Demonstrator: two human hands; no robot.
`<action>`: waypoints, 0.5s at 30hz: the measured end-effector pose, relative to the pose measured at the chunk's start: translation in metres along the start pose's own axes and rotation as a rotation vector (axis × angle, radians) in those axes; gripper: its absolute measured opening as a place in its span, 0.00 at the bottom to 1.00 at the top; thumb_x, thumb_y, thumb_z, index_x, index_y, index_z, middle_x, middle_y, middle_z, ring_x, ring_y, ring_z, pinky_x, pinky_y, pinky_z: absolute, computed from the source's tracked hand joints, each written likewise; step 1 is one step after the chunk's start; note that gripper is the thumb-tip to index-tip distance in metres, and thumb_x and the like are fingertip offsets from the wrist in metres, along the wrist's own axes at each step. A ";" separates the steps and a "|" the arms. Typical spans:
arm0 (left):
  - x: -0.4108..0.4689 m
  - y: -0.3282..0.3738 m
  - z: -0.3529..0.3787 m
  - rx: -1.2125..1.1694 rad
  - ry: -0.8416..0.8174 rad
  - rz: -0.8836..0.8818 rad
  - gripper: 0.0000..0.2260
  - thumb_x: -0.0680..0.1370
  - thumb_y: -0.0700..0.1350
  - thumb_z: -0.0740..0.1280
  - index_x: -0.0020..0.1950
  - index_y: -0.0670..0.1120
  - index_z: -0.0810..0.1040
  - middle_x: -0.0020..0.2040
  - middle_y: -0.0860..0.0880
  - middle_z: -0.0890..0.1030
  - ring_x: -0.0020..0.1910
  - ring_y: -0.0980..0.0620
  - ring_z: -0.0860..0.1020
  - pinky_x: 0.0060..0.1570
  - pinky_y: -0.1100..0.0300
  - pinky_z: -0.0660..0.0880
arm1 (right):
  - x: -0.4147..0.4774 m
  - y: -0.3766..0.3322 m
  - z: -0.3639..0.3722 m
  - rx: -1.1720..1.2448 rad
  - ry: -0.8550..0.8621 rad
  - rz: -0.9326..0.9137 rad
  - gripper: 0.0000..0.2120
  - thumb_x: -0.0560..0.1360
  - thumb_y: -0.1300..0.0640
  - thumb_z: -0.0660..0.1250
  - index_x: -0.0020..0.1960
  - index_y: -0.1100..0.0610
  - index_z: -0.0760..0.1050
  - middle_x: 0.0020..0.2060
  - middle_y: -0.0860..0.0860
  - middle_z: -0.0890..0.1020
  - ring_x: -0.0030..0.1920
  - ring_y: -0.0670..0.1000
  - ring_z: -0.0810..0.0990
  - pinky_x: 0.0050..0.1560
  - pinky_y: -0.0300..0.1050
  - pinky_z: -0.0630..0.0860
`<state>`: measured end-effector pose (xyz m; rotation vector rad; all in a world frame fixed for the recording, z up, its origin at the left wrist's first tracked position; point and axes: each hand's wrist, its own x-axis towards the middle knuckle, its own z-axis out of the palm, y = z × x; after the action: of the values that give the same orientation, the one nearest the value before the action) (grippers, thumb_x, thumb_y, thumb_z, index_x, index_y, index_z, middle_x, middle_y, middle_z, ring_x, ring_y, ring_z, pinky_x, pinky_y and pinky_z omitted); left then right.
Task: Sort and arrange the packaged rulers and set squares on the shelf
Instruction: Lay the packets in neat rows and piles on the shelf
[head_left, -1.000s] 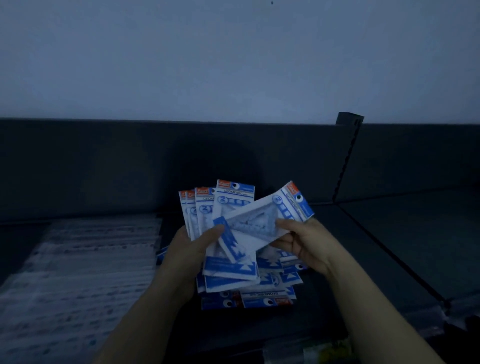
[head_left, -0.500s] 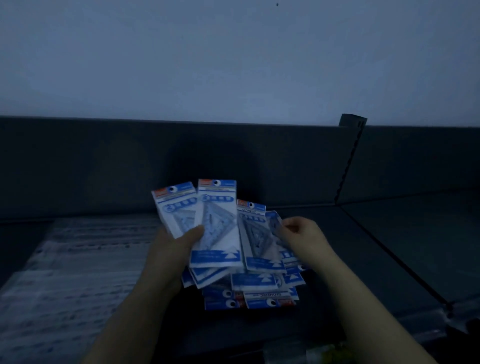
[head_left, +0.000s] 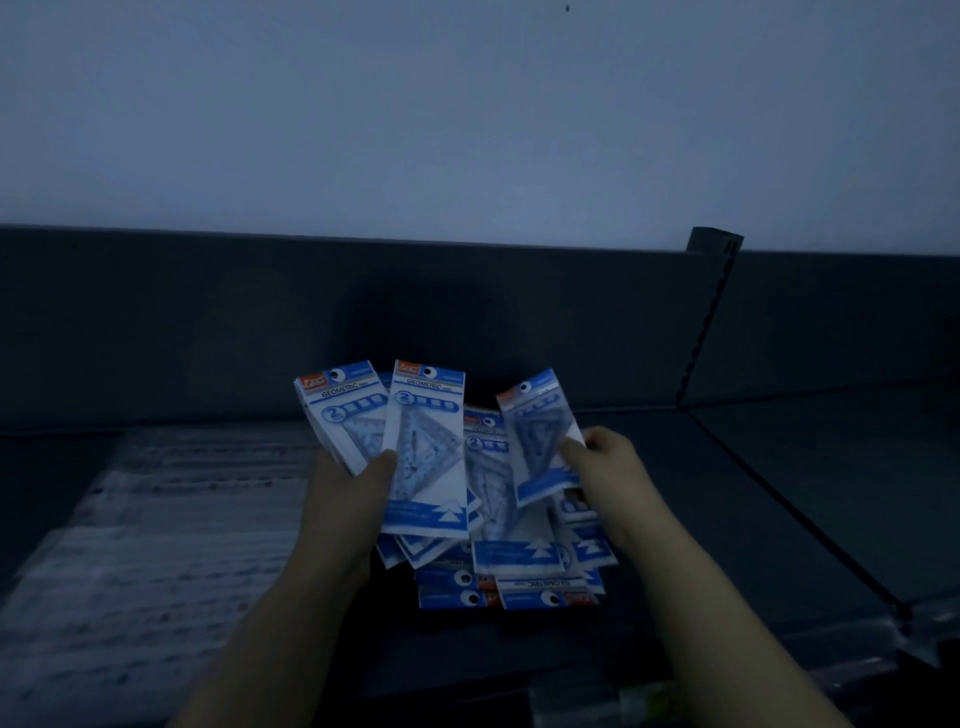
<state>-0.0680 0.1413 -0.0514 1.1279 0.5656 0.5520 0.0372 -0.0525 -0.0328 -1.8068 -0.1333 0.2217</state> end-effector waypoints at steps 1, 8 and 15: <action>-0.002 -0.001 0.003 -0.009 -0.005 -0.009 0.18 0.78 0.41 0.67 0.66 0.47 0.68 0.54 0.43 0.78 0.48 0.41 0.79 0.40 0.49 0.79 | -0.004 -0.002 0.003 0.115 -0.033 0.021 0.06 0.78 0.59 0.63 0.47 0.62 0.74 0.40 0.57 0.81 0.35 0.51 0.79 0.33 0.43 0.76; -0.008 -0.007 0.011 0.013 -0.009 0.050 0.16 0.80 0.41 0.63 0.67 0.49 0.65 0.54 0.46 0.76 0.47 0.46 0.78 0.37 0.55 0.76 | -0.018 -0.001 0.015 0.205 -0.019 -0.028 0.06 0.79 0.59 0.63 0.44 0.58 0.71 0.35 0.54 0.78 0.31 0.48 0.77 0.31 0.39 0.74; -0.017 -0.005 0.011 -0.073 -0.030 -0.027 0.15 0.79 0.43 0.66 0.65 0.46 0.71 0.55 0.41 0.80 0.46 0.42 0.81 0.36 0.48 0.80 | -0.029 -0.006 0.022 0.302 -0.179 -0.098 0.06 0.78 0.59 0.64 0.46 0.61 0.73 0.39 0.61 0.80 0.37 0.56 0.78 0.40 0.52 0.75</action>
<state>-0.0723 0.1210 -0.0501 1.0568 0.5299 0.5276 0.0044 -0.0366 -0.0300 -1.4748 -0.2990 0.3168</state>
